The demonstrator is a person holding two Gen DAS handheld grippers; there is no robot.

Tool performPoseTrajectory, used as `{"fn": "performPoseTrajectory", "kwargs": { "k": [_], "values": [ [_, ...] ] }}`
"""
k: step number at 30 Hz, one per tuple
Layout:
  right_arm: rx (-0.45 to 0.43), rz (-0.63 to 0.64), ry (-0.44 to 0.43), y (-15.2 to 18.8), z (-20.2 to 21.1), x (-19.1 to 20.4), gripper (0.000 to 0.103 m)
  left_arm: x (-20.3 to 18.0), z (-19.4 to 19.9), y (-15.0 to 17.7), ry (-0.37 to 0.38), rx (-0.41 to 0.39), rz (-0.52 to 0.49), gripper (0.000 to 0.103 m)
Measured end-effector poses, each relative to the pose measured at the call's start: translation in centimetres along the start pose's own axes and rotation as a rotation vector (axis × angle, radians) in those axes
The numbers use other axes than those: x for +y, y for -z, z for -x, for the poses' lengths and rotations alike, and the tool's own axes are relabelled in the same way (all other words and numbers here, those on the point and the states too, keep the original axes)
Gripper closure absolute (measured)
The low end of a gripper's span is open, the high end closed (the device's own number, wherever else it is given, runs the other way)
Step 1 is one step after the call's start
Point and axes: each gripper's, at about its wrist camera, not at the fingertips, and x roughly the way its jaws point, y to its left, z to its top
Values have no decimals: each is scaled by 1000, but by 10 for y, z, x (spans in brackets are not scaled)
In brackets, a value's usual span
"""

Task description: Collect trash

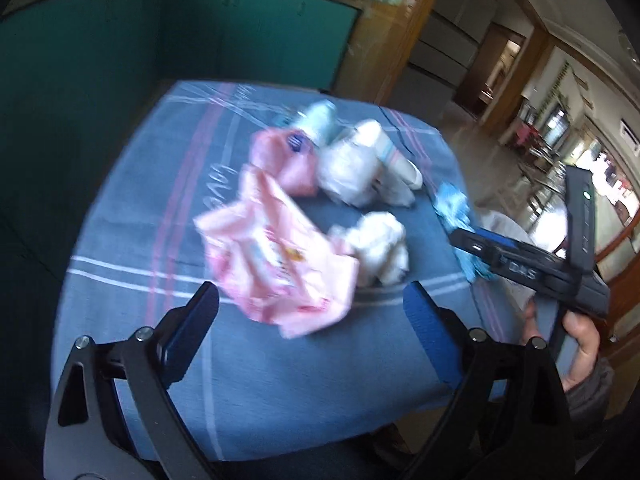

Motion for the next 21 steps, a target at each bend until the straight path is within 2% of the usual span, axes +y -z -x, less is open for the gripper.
{"fn": "performPoseTrajectory", "kwargs": {
  "k": [5, 10, 13, 16, 19, 21],
  "values": [
    [14, -17, 17, 1, -4, -10, 32, 29, -6, -1, -66, 19, 77, 9],
    [29, -11, 42, 2, -15, -8, 32, 36, -21, 0, -126, 57, 89, 9],
    [42, -7, 86, -3, -24, -11, 32, 33, -35, 0, -94, 96, 89, 8],
    [53, -14, 91, -5, -31, -12, 32, 22, -50, -1, -68, 132, 83, 7],
    [61, -5, 79, -4, -35, -9, 32, 22, -56, -10, -46, 134, 94, 7],
    [72, 4, 79, -1, -38, -8, 32, 29, -57, -21, 0, 130, 143, 7]
  ]
}}
